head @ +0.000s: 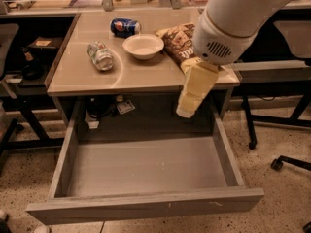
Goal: Place 7up can into top drawer
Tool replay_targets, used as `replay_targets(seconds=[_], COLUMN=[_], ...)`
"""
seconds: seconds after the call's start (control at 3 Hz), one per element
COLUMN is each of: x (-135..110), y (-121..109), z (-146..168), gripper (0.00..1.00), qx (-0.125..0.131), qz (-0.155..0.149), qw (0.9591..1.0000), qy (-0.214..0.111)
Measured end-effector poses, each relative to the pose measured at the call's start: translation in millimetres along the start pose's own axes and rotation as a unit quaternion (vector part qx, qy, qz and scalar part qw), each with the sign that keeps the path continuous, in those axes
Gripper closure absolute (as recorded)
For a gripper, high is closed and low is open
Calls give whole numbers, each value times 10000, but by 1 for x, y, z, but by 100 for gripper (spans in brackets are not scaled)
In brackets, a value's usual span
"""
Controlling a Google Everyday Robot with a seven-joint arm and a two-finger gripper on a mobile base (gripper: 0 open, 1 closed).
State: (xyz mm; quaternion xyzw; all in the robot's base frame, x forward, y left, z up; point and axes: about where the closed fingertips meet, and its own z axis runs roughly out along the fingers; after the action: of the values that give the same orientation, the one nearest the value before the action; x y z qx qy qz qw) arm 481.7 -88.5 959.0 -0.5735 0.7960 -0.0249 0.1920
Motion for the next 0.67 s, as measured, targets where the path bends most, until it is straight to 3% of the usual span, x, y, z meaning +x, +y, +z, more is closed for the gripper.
replay_targets(seconds=[0.33,0.67], x=[-36,-67], y=[-27,-46], z=[23,47], gripper=[0,0], qx=[209,242], qz=[530,852], qw=[9983,9960], qy=[-129,-76])
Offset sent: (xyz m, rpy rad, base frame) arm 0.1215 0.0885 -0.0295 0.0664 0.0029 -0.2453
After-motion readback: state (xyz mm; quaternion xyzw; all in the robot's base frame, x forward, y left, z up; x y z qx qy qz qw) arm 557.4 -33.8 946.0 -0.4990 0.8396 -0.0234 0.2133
